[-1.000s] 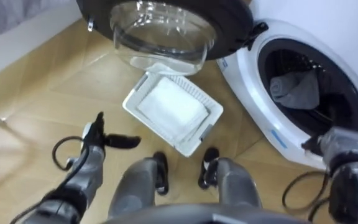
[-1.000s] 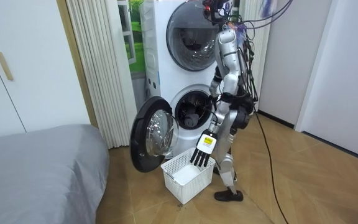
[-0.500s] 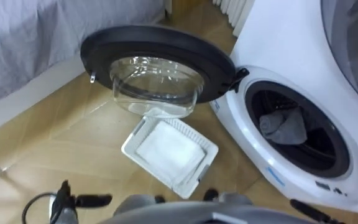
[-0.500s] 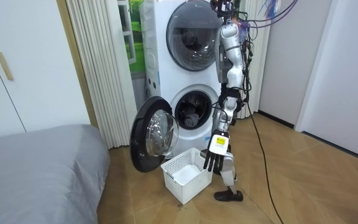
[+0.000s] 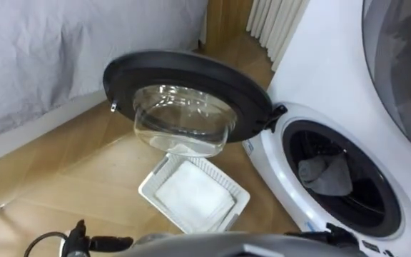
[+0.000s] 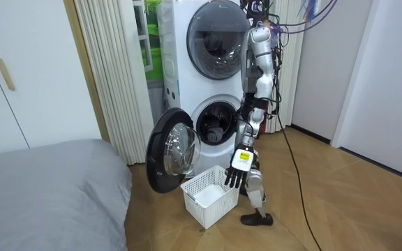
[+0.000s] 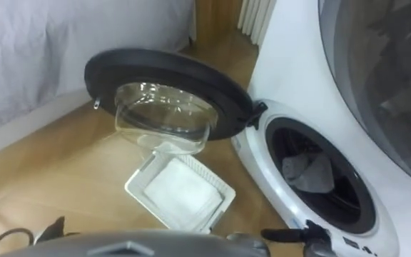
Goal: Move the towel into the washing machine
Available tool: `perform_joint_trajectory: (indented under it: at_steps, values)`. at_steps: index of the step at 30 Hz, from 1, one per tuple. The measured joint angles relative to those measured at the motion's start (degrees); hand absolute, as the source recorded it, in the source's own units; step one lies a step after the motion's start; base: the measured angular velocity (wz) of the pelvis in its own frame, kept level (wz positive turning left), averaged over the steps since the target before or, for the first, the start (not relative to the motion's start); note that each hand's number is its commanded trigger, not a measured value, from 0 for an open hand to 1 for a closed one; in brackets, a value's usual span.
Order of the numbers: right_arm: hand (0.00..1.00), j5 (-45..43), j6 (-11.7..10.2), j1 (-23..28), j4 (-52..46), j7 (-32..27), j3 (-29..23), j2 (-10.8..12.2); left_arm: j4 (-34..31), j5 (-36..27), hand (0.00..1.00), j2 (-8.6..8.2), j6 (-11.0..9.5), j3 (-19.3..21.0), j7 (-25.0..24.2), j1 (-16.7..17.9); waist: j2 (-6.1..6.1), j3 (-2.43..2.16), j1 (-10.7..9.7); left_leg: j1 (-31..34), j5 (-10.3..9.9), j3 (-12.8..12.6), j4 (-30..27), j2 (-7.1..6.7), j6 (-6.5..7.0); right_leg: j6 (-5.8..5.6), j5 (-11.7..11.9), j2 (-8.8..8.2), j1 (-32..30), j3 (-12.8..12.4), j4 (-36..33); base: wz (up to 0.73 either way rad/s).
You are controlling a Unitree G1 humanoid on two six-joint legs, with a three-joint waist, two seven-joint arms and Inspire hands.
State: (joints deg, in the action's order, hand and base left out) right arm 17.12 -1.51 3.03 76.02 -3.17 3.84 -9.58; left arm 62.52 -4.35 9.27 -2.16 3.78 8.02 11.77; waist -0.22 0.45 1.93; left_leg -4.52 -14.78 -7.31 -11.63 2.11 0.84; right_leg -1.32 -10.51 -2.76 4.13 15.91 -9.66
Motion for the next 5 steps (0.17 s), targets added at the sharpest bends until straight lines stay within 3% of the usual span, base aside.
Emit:
perform_joint_trajectory:
  at_steps: [4,5]
  values:
    - [0.0,-0.1,0.9,0.0,0.2,3.2,0.0,-0.1,0.1,0.1,0.0,-0.45,1.7,0.6,-0.1,-0.5,-0.41,0.06,-0.1,-0.4,0.0,0.1,0.1,0.03,-0.07,0.0,0.0,0.03,0.4,-0.1,0.1,0.02]
    - [0.0,-0.1,1.4,0.0,0.3,3.9,0.0,-0.1,0.1,0.1,0.0,-0.52,2.4,0.6,-0.3,-0.6,-0.59,0.26,-0.1,-1.0,0.0,0.1,0.2,0.06,-0.08,0.0,0.0,0.07,0.8,-0.2,0.1,0.0]
